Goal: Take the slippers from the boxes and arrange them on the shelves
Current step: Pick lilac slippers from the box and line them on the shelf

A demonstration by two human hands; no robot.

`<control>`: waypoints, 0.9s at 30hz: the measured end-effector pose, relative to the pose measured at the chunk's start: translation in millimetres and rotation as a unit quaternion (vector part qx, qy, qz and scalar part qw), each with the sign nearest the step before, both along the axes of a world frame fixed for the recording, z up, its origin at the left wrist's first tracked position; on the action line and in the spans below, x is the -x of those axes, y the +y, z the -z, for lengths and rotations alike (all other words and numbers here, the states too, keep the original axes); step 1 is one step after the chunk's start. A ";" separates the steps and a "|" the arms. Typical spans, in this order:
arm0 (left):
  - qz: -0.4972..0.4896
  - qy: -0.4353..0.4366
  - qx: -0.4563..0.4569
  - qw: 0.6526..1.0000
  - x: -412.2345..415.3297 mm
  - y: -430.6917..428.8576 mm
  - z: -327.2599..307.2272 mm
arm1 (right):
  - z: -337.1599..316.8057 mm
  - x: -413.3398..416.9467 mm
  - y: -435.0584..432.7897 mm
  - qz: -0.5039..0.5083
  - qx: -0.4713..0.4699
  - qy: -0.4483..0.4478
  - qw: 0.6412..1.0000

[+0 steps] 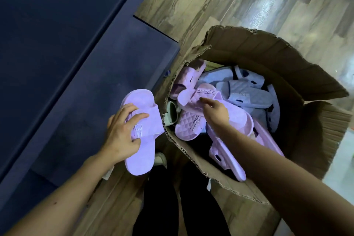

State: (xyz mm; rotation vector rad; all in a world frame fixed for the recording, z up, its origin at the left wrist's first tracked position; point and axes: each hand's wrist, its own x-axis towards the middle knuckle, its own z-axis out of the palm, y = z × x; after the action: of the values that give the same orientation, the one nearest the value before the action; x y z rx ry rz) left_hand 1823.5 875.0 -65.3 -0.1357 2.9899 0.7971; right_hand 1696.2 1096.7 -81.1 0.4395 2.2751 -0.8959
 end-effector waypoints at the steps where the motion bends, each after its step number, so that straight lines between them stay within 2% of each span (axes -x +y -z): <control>1: 0.001 0.006 -0.008 1.000 -0.2 -2.3 -2.1 | -5.7 -3.9 -4.9 0.015 0.023 0.007 1.000; 4: -0.014 0.017 -0.041 0.999 2.2 -6.2 -13.0 | -23.1 -22.2 -17.7 0.047 0.073 0.034 0.996; 7: -0.046 0.018 -0.064 0.997 9.8 -1.9 -35.0 | -44.6 -35.8 -26.3 0.078 0.057 0.084 0.992; 10: -0.061 0.030 -0.082 0.994 20.3 4.4 -66.3 | -65.5 -36.1 -31.7 0.123 0.090 0.131 0.980; 14: -0.086 0.082 -0.092 0.989 33.5 5.0 -110.0 | -110.9 -23.4 -44.8 0.121 0.152 0.169 0.966; 18: -0.149 0.153 -0.088 0.973 49.8 -9.9 -152.5 | -166.1 -6.9 -77.4 0.024 0.186 0.231 0.955; 22: -0.233 0.166 -0.120 0.951 59.8 -44.2 -184.3 | -203.8 4.8 -119.9 -0.114 0.177 0.295 0.932; 25: -0.299 0.154 -0.133 0.932 75.1 -82.5 -191.0 | -215.5 24.3 -151.6 -0.236 0.130 0.273 0.924; 27: -0.310 0.155 -0.108 0.932 84.7 -108.7 -187.5 | -210.7 44.5 -174.9 -0.325 0.081 0.290 0.896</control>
State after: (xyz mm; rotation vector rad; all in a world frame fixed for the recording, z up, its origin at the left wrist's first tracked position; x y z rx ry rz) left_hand 1738.7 766.3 122.1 -1.0815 3.1251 1.2961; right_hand 1651.7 921.8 129.6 -0.7328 2.5601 -0.9116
